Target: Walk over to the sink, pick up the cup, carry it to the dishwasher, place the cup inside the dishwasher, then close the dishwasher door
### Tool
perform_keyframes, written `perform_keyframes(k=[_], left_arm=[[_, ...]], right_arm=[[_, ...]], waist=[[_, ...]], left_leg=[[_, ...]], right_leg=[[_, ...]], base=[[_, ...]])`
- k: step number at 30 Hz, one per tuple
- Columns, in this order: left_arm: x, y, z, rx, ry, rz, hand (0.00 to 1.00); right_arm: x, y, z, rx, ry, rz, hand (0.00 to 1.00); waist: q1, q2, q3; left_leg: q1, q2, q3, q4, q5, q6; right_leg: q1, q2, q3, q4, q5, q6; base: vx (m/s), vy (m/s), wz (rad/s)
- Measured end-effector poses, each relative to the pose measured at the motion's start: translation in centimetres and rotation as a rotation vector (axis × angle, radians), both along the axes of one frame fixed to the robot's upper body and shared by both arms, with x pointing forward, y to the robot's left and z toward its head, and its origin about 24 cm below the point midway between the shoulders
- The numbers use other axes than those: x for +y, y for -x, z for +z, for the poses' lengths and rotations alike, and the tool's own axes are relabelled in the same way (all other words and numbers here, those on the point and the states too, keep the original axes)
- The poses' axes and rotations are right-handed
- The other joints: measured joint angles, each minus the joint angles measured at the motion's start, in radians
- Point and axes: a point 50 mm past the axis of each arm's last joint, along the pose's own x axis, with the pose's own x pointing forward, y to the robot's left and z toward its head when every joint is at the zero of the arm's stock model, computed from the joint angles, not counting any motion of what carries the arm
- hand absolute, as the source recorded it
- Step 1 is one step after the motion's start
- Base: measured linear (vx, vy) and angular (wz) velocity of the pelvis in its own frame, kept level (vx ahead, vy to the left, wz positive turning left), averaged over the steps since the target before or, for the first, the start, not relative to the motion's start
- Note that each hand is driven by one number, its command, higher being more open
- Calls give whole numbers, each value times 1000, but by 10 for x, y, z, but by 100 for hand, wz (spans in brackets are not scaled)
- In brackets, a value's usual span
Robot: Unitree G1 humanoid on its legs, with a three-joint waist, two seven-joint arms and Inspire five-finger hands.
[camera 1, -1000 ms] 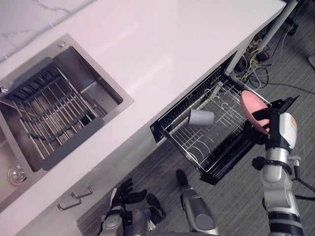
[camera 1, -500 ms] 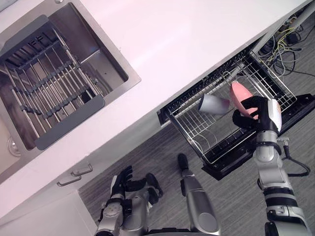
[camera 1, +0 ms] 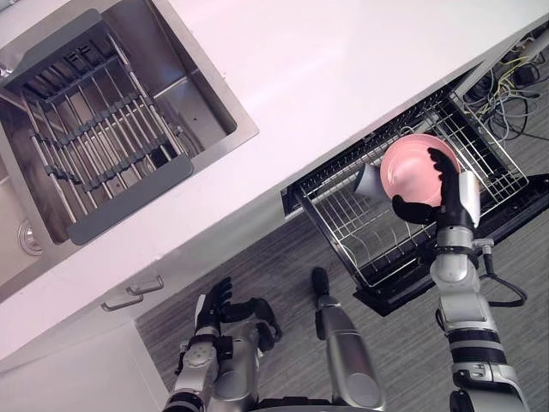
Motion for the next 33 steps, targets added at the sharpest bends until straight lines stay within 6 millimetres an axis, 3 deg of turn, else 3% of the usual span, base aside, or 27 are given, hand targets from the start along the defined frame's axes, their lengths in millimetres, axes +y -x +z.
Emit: perform_keyframes(k=[10,15,20,24,25,29,33], left_arm=[[0,7,-5,37,17,23,90],[6,16,-10,70,19,55,90],[11,19,-11,82,13,77,90],[8,23,-14,94,29,67,90],[8,27,-16,104,31,66,90],[9,32,-18,116,29,69,90],[10,31,-18,115,27,70,90]], right_arm=[[-4,58,9,-113,-5,-71,90],[-12,91,3,-143,-68,-148,90],[-20,127,-24,-114,-239,-270,90],[-20,153,-64,-55,-477,-348,90],[-21,158,-81,-27,-589,-366,90],[-14,164,-121,44,-834,-382,90],[1,155,-143,68,-1019,-337,90]], waist=[[-22,-29,7],[-38,-45,-3],[-40,-73,-50],[-45,-81,-97],[-45,-80,-109],[-48,-80,-116],[-46,-79,-115]], left_leg=[[70,10,-2,6,-21,-5],[120,12,6,-13,-22,-8],[157,14,22,-29,-24,-11],[185,18,34,-19,-41,-16],[190,23,42,-7,-54,-16],[181,25,58,12,-71,-14],[139,31,55,45,-73,-15]], right_leg=[[79,1,-17,-15,-20,0],[124,9,-15,-29,-12,-1],[148,13,-16,-30,-19,-1],[159,9,-25,0,-58,-7],[158,7,-31,15,-65,-10],[135,-1,-39,42,-68,-16],[93,-4,-43,72,-67,-21]], base=[[1,-7,-1],[87,7,-4],[60,-2,-8],[-11,6,-8],[-32,15,-21],[-24,17,-14],[2,0,1]])
